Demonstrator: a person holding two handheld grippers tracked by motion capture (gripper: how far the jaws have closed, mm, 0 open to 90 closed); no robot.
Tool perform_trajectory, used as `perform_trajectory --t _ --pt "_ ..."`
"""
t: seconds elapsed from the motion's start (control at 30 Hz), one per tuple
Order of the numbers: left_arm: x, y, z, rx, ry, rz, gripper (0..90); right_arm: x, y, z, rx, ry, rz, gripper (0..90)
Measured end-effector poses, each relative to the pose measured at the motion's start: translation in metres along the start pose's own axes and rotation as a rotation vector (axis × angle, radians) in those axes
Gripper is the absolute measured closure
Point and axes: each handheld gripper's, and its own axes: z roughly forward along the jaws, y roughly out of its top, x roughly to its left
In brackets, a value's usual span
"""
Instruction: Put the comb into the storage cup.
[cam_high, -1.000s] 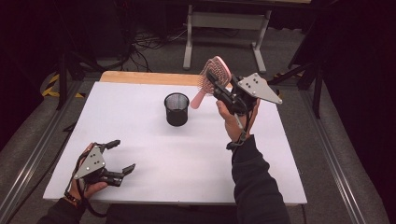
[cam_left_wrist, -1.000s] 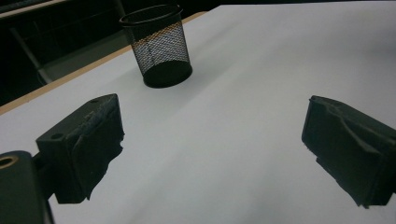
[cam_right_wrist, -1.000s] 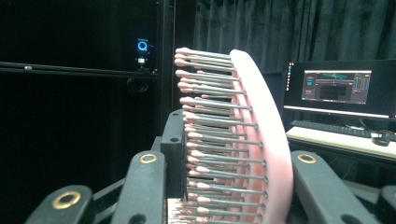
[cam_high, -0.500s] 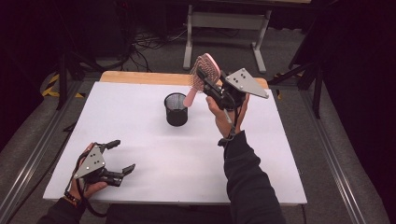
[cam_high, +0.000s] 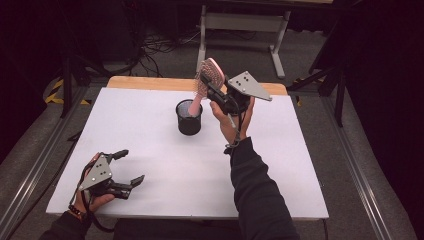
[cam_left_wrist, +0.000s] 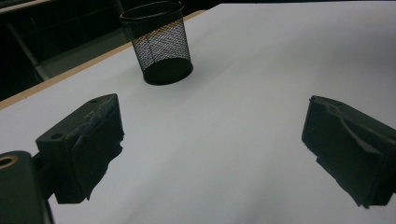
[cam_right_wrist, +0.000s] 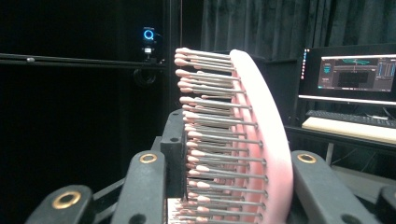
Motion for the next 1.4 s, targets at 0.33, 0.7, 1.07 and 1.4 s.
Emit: perform_trajectory --t 0.33,0.7,1.07,1.4 --pt "0.001 0.000 0.000 -0.008 0.000 -0.002 6.3 -0.002 -0.011 0.011 0.016 -0.016 0.039 63.5" --pt "0.002 -0.001 -0.001 -0.009 -0.002 -0.009 6.3 -0.006 -0.031 0.023 0.036 -0.032 0.092 63.4" --pt "0.001 0.000 -0.001 -0.004 0.000 -0.001 6.3 0.000 -0.048 0.031 0.083 -0.021 0.071 63.4" --pt "0.001 0.000 -0.002 0.000 0.001 0.006 6.2 0.002 -0.067 0.029 0.127 -0.009 0.085 63.4"
